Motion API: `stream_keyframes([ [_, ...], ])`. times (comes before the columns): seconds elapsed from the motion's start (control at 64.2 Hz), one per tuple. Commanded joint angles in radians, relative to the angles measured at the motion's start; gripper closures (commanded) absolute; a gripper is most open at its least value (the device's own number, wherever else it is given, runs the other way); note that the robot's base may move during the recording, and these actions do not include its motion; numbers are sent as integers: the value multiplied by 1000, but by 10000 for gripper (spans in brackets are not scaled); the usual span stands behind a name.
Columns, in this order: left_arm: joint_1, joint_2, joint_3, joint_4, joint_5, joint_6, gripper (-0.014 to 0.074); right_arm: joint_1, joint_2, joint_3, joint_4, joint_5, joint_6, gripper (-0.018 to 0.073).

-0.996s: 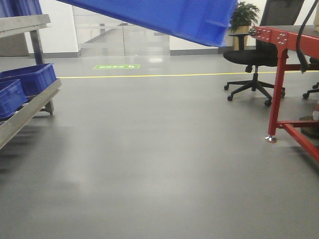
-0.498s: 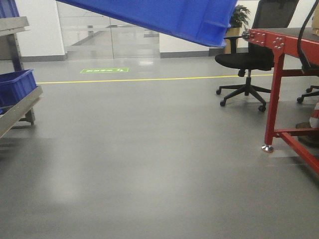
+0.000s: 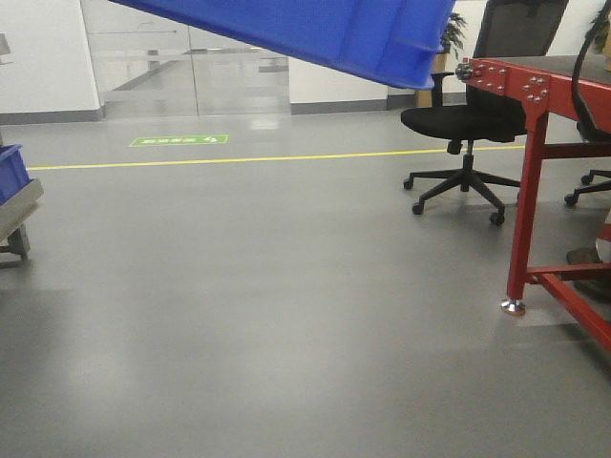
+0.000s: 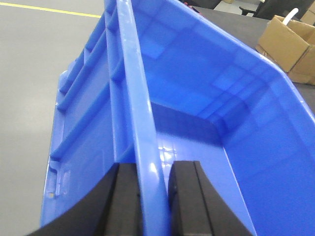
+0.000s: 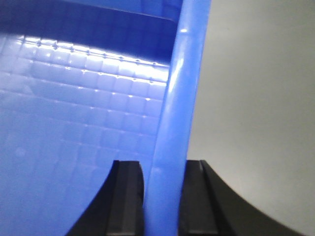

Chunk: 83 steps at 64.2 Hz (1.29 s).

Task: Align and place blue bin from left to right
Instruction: 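Drive across the floor carrying the bin in both grippers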

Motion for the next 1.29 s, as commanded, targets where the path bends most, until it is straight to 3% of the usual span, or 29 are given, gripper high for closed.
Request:
stream_keyframes([
  [0.0, -9, -15, -13, -54, -102, 18, 707, 9, -24, -12, 53, -84, -36, 711],
  [1.277, -9, -15, -13, -54, -102, 18, 707, 9, -24, -12, 53, -84, -36, 711],
])
